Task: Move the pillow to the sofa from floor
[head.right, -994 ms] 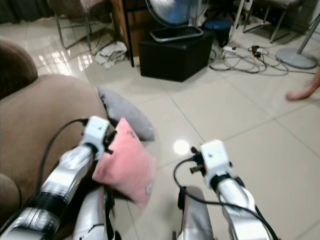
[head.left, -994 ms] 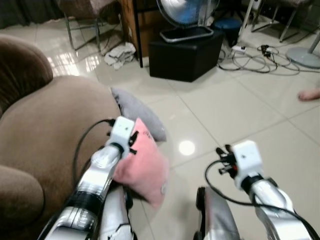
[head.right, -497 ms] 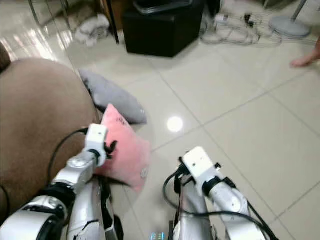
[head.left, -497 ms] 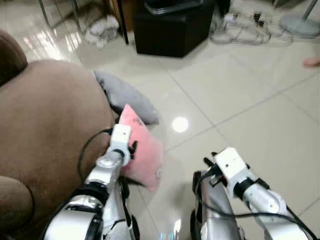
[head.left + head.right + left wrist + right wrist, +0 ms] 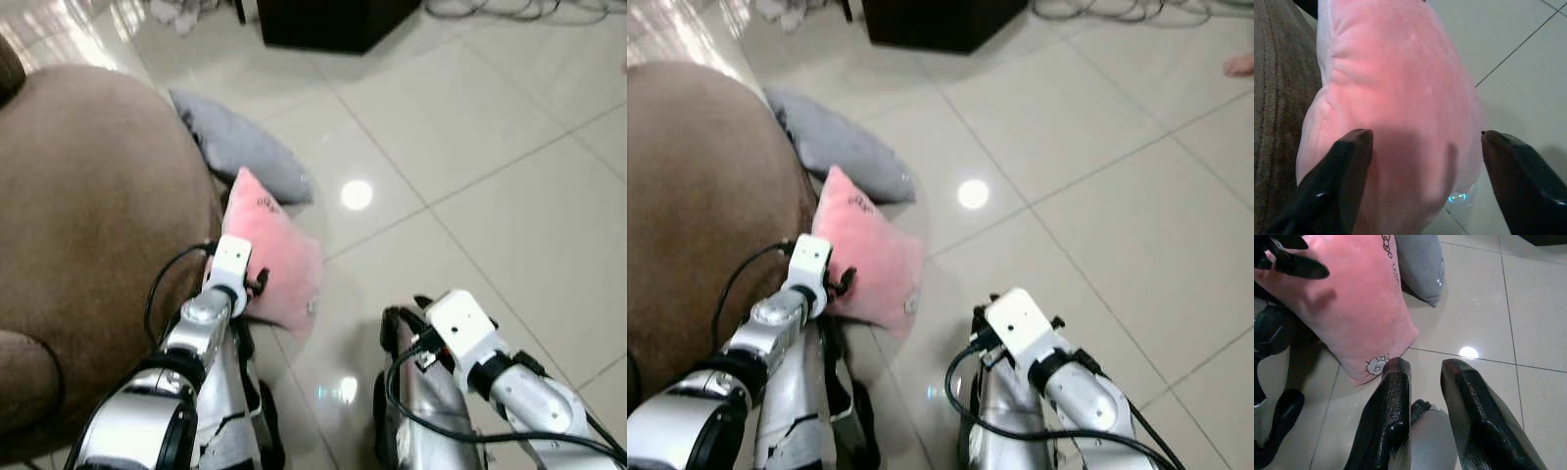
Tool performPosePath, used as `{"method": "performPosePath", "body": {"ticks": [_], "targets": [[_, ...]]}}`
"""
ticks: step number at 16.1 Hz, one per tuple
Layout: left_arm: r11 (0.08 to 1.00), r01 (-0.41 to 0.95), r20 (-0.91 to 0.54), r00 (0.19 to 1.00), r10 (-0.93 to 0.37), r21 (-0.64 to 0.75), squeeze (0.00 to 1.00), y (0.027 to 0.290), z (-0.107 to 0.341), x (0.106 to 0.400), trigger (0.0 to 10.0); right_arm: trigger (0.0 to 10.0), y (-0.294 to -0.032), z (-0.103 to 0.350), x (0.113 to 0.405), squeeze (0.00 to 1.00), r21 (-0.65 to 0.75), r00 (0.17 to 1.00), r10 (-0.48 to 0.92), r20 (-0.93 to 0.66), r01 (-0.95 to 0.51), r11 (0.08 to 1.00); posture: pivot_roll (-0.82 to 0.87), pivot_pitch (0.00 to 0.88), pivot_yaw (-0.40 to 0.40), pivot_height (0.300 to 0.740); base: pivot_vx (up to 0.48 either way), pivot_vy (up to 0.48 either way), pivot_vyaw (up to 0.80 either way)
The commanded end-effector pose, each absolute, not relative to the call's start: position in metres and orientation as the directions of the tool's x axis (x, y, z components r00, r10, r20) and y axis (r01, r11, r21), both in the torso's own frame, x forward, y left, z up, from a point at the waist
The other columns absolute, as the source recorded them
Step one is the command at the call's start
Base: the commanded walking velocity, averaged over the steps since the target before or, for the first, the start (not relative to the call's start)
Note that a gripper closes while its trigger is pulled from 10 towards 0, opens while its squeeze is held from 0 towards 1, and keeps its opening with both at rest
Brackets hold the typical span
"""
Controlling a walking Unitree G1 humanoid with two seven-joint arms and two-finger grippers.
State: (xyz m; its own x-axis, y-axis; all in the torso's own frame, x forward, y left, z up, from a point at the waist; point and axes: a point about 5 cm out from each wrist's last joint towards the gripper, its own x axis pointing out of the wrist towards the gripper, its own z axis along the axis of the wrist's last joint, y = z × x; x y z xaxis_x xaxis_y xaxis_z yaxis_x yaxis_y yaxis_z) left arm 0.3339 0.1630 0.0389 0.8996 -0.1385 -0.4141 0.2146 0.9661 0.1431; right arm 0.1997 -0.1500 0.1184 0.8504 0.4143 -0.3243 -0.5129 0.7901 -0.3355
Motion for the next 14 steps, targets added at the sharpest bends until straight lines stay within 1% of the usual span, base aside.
{"method": "performPosePath", "body": {"ticks": [1, 5, 6, 7, 8, 11, 12, 13, 14], "targets": [[0.961, 0.209, -0.431, 0.895, -0.114, 0.180, 1.00, 0.170, 0.034, 0.330, 10.0, 10.0, -0.150, 0.120, 0.195, 0.00, -0.312, 0.848, 0.418, -0.327, -0.514, 0.799, -0.14, 0.371, 0.067, 0.538, 0.000, 0.000, 0.00], [0.931, 0.201, -0.370, 0.926, -0.079, 0.305, 1.00, 0.171, 0.040, 0.333, 10.0, 10.0, -0.143, 0.123, 0.188, 0.00, -0.292, 0.841, 0.435, -0.322, -0.526, 0.799, -0.15, 0.367, 0.068, 0.538, 0.000, 0.000, 0.00], [0.911, 0.205, -0.383, 0.922, -0.058, 0.357, 1.00, 0.171, 0.038, 0.332, 10.0, 10.0, -0.141, 0.120, 0.184, 0.00, -0.280, 0.823, 0.455, -0.342, -0.551, 0.786, -0.15, 0.367, 0.069, 0.538, 0.000, 0.000, 0.00], [0.903, 0.216, -0.398, 0.916, -0.056, 0.371, 0.94, 0.171, 0.036, 0.331, 10.0, 10.0, -0.140, 0.119, 0.183, 0.00, -0.272, 0.811, 0.468, -0.351, -0.566, 0.778, -0.15, 0.368, 0.070, 0.538, 0.000, 0.000, 0.00], [0.900, 0.224, -0.418, 0.907, -0.052, 0.375, 0.00, 0.171, 0.033, 0.329, 10.0, 10.0, -0.139, 0.120, 0.182, 0.00, -0.271, 0.807, 0.476, -0.350, -0.574, 0.773, -0.16, 0.368, 0.070, 0.538, 0.000, 0.000, 0.00], [0.899, 0.226, -0.449, 0.893, -0.037, 0.375, 0.00, 0.170, 0.026, 0.325, 10.0, 10.0, -0.141, 0.122, 0.180, 0.00, -0.274, 0.812, 0.472, -0.344, -0.568, 0.776, -0.17, 0.355, 0.073, 0.538, 0.000, 0.000, 0.00], [0.900, 0.232, -0.454, 0.890, -0.044, 0.368, 0.00, 0.168, 0.025, 0.325, 9.8, 10.0, -0.141, 0.122, 0.179, 0.00, -0.273, 0.812, 0.472, -0.344, -0.567, 0.777, -0.17, 0.353, 0.073, 0.538, 0.000, 0.000, 0.00], [0.898, 0.237, -0.455, 0.889, -0.047, 0.371, 0.00, 0.167, 0.025, 0.325, 6.3, 10.0, -0.141, 0.123, 0.178, 0.00, -0.275, 0.812, 0.471, -0.344, -0.567, 0.777, -0.18, 0.352, 0.073, 0.538, 0.000, 0.000, 0.00], [0.894, 0.234, -0.453, 0.890, -0.039, 0.382, 0.00, 0.167, 0.025, 0.325, 1.5, 10.0, -0.141, 0.123, 0.177, 0.00, -0.275, 0.813, 0.470, -0.344, -0.565, 0.777, -0.18, 0.355, 0.075, 0.538, 0.000, 0.000, 0.00]]}}
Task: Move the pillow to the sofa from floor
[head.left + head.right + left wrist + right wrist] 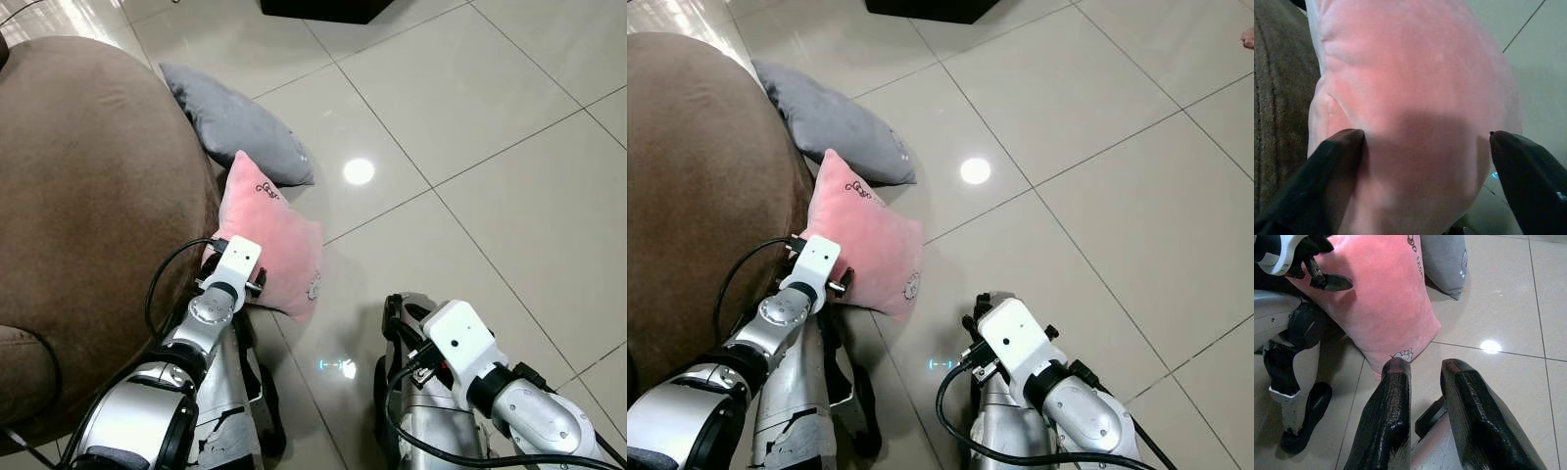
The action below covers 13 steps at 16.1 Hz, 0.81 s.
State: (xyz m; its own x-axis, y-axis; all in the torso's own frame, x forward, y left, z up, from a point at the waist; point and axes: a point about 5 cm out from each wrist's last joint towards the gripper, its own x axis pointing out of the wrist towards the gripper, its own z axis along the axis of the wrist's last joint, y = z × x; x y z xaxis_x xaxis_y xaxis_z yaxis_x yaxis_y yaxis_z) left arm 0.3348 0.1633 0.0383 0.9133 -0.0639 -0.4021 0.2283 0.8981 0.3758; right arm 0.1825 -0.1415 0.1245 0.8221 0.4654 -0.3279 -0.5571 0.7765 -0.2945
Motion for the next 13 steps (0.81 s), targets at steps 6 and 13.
{"method": "performPosePath", "body": {"ticks": [6, 13], "targets": [[0.870, 0.202, -0.439, 0.898, 0.018, 0.450, 0.00, 0.1735, 0.0261, 0.3253, 0.0, 10.0, -0.1372, 0.1245, 0.1727, 0.00, -0.273, 0.816, 0.469, -0.339, -0.562, 0.781, -0.19, 0.359, 0.076, 0.538, 0.000, 0.000, 0.00], [0.863, 0.182, -0.434, 0.900, 0.047, 0.471, 0.00, 0.1748, 0.0240, 0.3234, 0.0, 10.0, -0.1351, 0.1262, 0.1701, 0.00, -0.272, 0.816, 0.469, -0.336, -0.562, 0.781, -0.20, 0.371, 0.072, 0.538, 0.000, 0.000, 0.00]]}}
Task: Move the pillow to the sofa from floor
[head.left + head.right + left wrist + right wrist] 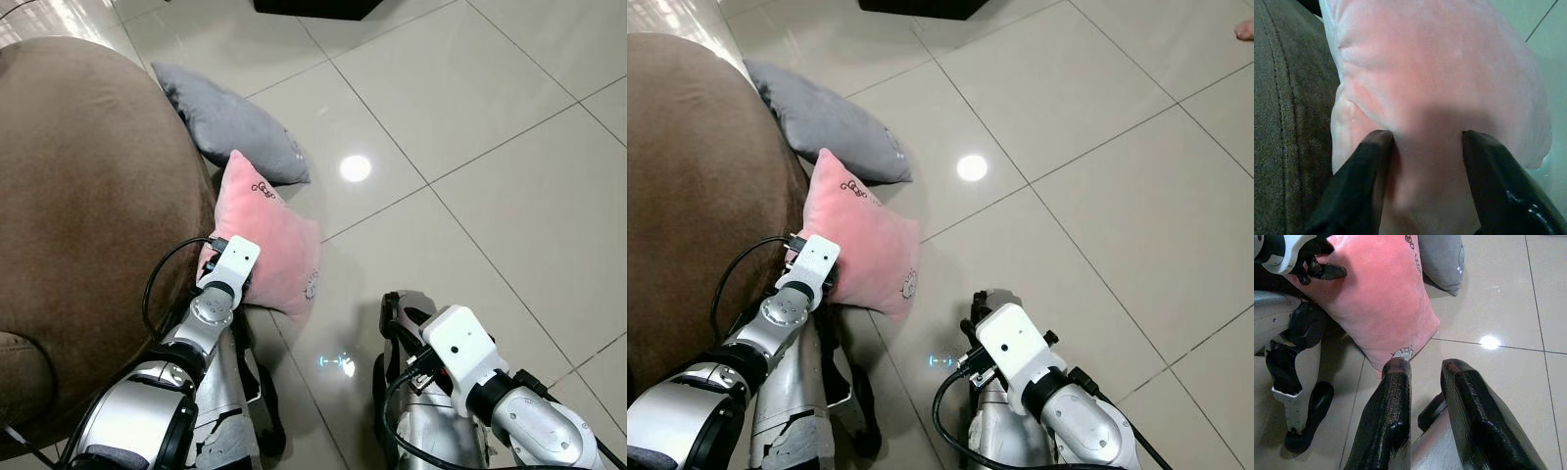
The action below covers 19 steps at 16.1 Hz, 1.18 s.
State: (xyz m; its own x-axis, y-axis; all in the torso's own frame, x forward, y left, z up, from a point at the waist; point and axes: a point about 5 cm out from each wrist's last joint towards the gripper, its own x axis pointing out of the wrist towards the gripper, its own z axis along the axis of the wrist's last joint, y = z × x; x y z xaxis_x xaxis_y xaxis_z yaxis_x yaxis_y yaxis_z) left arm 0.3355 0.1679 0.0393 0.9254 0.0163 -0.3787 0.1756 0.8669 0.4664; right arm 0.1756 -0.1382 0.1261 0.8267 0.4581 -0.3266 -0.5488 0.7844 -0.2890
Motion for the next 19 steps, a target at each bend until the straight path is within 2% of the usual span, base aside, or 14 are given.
{"method": "performPosePath", "body": {"ticks": [1, 14, 19], "targets": [[0.862, 0.180, -0.433, 0.900, 0.050, 0.474, 0.00, 0.175, 0.024, 0.324, 0.0, 10.0, -0.135, 0.126, 0.170, 0.00, -0.272, 0.816, 0.470, -0.337, -0.562, 0.781, -0.20, 0.372, 0.071, 0.538, 0.000, 0.000, 0.00], [0.867, 0.168, -0.429, 0.901, 0.057, 0.468, 0.00, 0.175, 0.025, 0.324, 0.0, 10.0, -0.138, 0.124, 0.168, 0.00, -0.275, 0.818, 0.459, -0.347, -0.557, 0.784, -0.20, 0.362, 0.068, 0.538, 0.000, 0.000, 0.00], [0.916, 0.177, -0.394, 0.919, -0.023, 0.359, 0.00, 0.159, 0.033, 0.331, 0.0, 10.0, -0.139, 0.119, 0.171, 0.00, -0.262, 0.832, 0.439, -0.339, -0.531, 0.805, -0.17, 0.312, 0.070, 0.538, 0.000, 0.000, 0.00]]}}
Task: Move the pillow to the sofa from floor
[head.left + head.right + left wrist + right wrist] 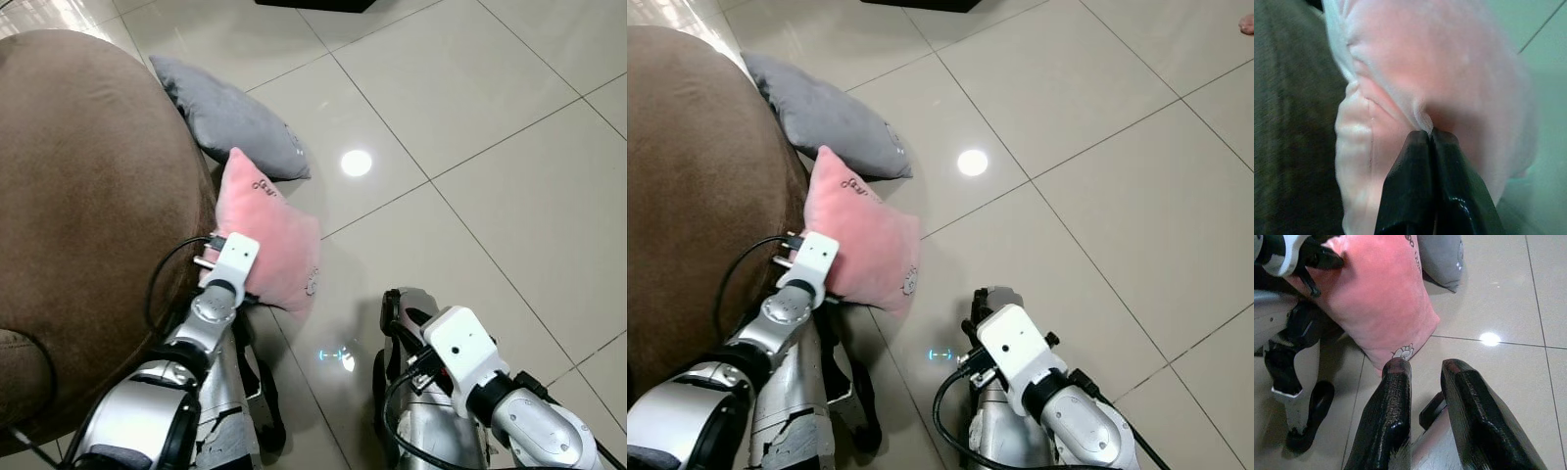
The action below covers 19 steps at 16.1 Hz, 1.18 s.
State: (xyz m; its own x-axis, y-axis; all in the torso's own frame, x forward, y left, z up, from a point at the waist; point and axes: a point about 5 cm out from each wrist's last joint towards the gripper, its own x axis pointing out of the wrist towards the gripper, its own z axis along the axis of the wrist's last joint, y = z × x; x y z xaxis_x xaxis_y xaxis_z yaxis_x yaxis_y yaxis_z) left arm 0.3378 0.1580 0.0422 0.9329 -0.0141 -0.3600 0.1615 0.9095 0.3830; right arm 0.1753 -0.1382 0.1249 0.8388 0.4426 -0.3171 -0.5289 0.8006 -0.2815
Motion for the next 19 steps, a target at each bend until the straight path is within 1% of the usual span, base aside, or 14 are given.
{"method": "performPosePath", "body": {"ticks": [1, 4, 5, 6, 8, 10, 11, 12, 13, 14, 15, 16, 17, 19], "targets": [[0.927, 0.196, -0.375, 0.925, -0.066, 0.320, 0.00, 0.151, 0.035, 0.332, 0.0, 10.0, -0.140, 0.118, 0.173, 0.00, -0.258, 0.841, 0.427, -0.332, -0.517, 0.816, -0.16, 0.294, 0.074, 0.538, 0.000, 0.000, 0.00], [0.945, 0.229, -0.330, 0.933, -0.144, 0.235, 0.00, 0.137, 0.042, 0.336, 0.0, 10.0, -0.141, 0.114, 0.179, 0.00, -0.256, 0.854, 0.407, -0.323, -0.493, 0.831, -0.14, 0.267, 0.077, 0.538, 0.000, 0.000, 0.00], [0.956, 0.248, -0.271, 0.942, -0.200, 0.156, 0.00, 0.128, 0.052, 0.340, 0.0, 10.0, -0.142, 0.114, 0.185, 0.00, -0.260, 0.867, 0.393, -0.307, -0.474, 0.841, -0.13, 0.244, 0.086, 0.538, 0.000, 0.000, 0.00], [0.960, 0.256, -0.232, 0.946, -0.225, 0.113, 0.00, 0.124, 0.058, 0.343, 0.0, 10.0, -0.143, 0.114, 0.188, 0.00, -0.262, 0.875, 0.383, -0.296, -0.460, 0.848, -0.13, 0.231, 0.091, 0.538, 0.000, 0.000, 0.00], [0.962, 0.268, -0.160, 0.953, -0.257, 0.054, 0.00, 0.117, 0.072, 0.349, 0.0, 10.0, -0.146, 0.115, 0.192, 0.00, -0.270, 0.889, 0.365, -0.276, -0.436, 0.858, -0.13, 0.187, 0.101, 0.538, 0.000, 0.000, 0.00], [0.955, 0.295, -0.023, 0.955, -0.295, -0.003, 0.00, 0.107, 0.100, 0.360, 0.0, 10.0, -0.149, 0.124, 0.198, 0.00, -0.269, 0.919, 0.330, -0.215, -0.380, 0.885, -0.13, 0.156, 0.113, 0.538, 0.000, 0.000, 0.00], [0.954, 0.300, 0.012, 0.954, -0.300, -0.012, 0.00, 0.105, 0.108, 0.362, 0.0, 10.0, -0.150, 0.126, 0.198, 0.00, -0.265, 0.926, 0.319, -0.201, -0.364, 0.893, -0.13, 0.148, 0.116, 0.538, 0.000, 0.000, 0.00], [0.944, 0.328, 0.120, 0.939, -0.324, -0.018, 0.00, 0.101, 0.131, 0.364, 0.0, 10.0, -0.149, 0.134, 0.199, 0.00, -0.244, 0.945, 0.292, -0.148, -0.321, 0.915, -0.14, 0.128, 0.121, 0.538, 0.000, 0.000, 0.00], [0.943, 0.331, 0.165, 0.932, -0.322, -0.029, 0.00, 0.101, 0.141, 0.364, 0.0, 10.0, -0.149, 0.138, 0.200, 0.00, -0.252, 0.957, 0.265, -0.115, -0.286, 0.924, -0.14, 0.114, 0.125, 0.538, 0.000, 0.000, 0.00], [0.938, 0.342, 0.291, 0.904, -0.313, -0.053, 0.00, 0.099, 0.174, 0.363, 0.0, 10.0, -0.150, 0.149, 0.204, 0.00, -0.248, 0.974, 0.223, -0.033, -0.224, 0.942, -0.13, 0.094, 0.120, 0.538, 0.000, 0.000, 0.00], [0.935, 0.350, 0.344, 0.886, -0.311, -0.056, 0.00, 0.097, 0.189, 0.361, 0.0, 10.0, -0.150, 0.153, 0.206, 0.00, -0.238, 0.977, 0.214, -0.006, -0.209, 0.949, -0.13, 0.084, 0.115, 0.538, 0.000, 0.000, 0.00], [0.934, 0.355, 0.365, 0.876, -0.314, -0.049, 0.00, 0.097, 0.196, 0.361, 0.0, 10.0, -0.150, 0.155, 0.207, 0.00, -0.234, 0.977, 0.214, 0.002, -0.208, 0.950, -0.13, 0.078, 0.111, 0.538, 0.000, 0.000, 0.00], [0.937, 0.348, 0.441, 0.847, -0.297, -0.039, 0.00, 0.098, 0.223, 0.360, 0.0, 10.0, -0.147, 0.161, 0.214, 0.00, -0.228, 0.972, 0.229, 0.042, -0.214, 0.950, -0.12, 0.059, 0.102, 0.538, 0.000, 0.000, 0.00], [0.947, 0.321, 0.476, 0.837, -0.271, -0.025, 0.00, 0.103, 0.240, 0.362, 0.0, 10.0, -0.146, 0.164, 0.220, 0.00, -0.236, 0.968, 0.241, 0.061, -0.221, 0.946, -0.11, 0.039, 0.094, 0.538, 0.000, 0.000, 0.00]]}}
